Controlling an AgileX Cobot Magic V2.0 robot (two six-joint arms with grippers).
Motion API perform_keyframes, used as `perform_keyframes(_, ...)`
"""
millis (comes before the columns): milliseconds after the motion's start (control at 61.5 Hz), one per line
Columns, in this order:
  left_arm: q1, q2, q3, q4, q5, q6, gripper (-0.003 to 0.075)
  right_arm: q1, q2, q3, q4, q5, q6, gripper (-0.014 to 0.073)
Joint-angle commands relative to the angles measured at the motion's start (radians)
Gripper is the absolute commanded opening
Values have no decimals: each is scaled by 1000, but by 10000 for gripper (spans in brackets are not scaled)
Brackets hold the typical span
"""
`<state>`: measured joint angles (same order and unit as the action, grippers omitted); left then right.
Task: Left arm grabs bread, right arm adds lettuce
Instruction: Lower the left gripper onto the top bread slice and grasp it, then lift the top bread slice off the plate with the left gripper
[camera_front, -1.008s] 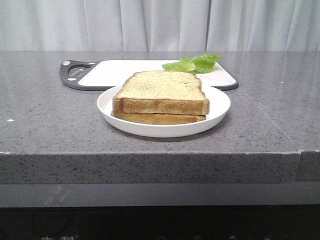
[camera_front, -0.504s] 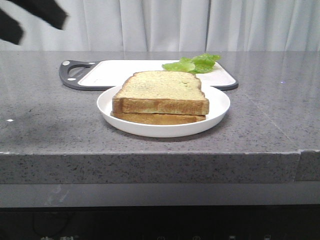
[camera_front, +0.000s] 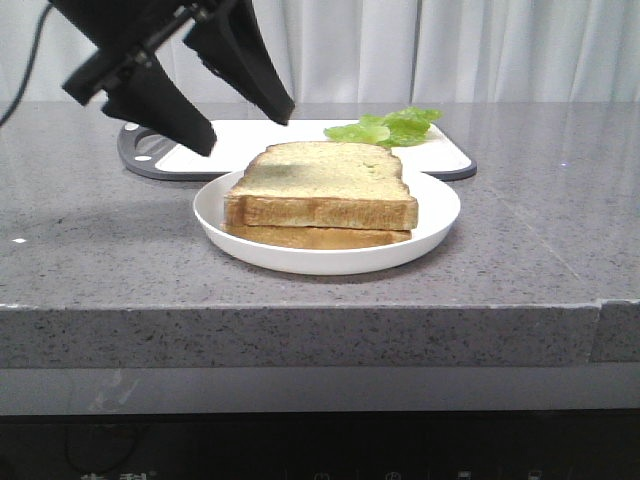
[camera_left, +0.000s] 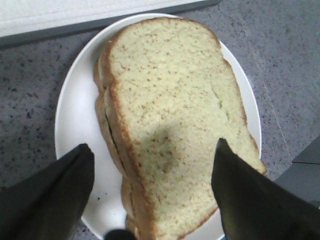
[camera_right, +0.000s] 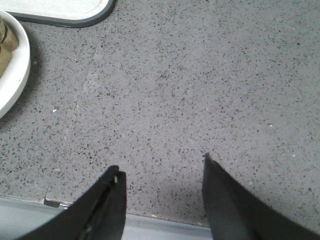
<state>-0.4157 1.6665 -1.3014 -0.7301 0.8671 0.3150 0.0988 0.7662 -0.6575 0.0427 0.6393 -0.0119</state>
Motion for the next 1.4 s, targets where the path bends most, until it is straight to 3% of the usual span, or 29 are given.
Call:
perform_keyframes(0,-7,-5,-46,-73,0,-1,492,-6,1,-33,-3,-58,-2,382)
perform_keyframes(390,-10,51,-65,-91,41,-1,469,-6,1,-33,-3,-57,-2,382)
perform_keyframes(748,-10,51,-65,-91,80,-1,111,-6,1,-33,-3,-57,-2,382)
perform_keyframes(943,-10,51,-65,-91,88,-1,-21,-6,1,-33,-3,-56,-2,382)
perform_keyframes(1382,-10,-114,-89,-67,99,1,-20,-6,1,-33,-4,-57,-2,382)
